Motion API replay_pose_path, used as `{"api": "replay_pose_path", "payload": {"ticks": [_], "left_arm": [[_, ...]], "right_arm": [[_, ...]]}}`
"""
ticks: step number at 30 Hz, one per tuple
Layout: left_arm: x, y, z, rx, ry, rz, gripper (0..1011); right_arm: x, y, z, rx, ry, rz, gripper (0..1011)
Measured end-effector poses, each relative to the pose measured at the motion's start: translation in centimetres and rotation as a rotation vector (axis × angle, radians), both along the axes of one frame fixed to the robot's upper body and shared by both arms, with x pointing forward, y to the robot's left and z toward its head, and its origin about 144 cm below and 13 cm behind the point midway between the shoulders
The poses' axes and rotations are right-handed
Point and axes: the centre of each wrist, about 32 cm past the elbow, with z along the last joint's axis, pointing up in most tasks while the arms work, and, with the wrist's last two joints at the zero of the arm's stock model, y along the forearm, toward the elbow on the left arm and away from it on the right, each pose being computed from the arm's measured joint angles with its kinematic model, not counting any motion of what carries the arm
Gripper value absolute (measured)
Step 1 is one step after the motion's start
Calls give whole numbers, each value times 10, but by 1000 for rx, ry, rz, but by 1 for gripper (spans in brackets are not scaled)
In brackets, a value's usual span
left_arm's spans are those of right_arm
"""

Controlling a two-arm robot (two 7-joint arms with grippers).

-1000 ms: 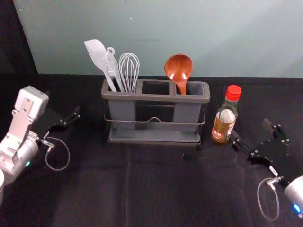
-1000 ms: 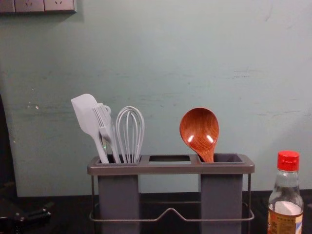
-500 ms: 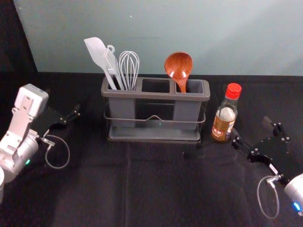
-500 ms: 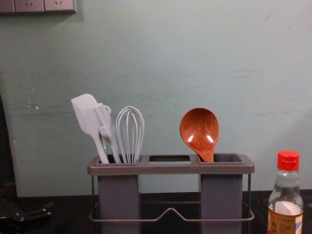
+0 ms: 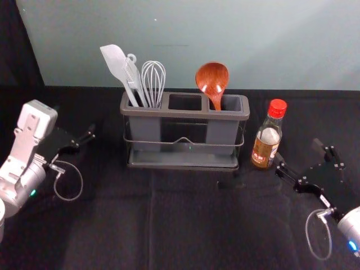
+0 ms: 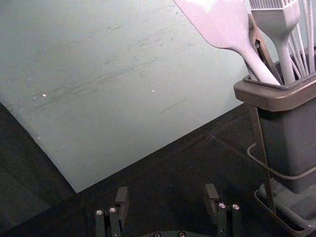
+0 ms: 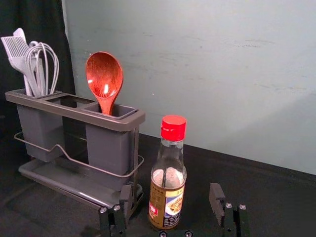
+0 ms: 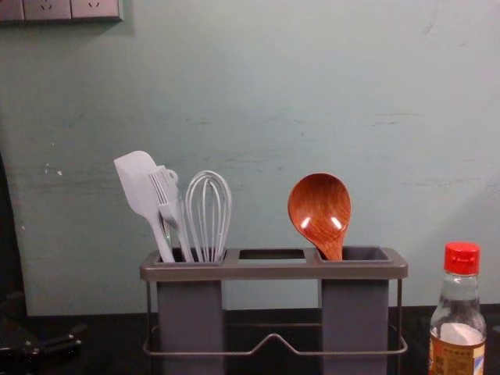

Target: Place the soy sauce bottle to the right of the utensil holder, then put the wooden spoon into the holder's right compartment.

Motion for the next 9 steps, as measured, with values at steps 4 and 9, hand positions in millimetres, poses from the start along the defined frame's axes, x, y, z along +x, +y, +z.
{"api": "replay_pose_path", "payload": {"ticks": [4,9], "left_arm": [[0,0,0,0,0,0,1005],[0,0,0,0,0,0,1005]], "right_arm": [[0,0,0,0,0,0,1002],[0,0,0,0,0,0,1002]]}}
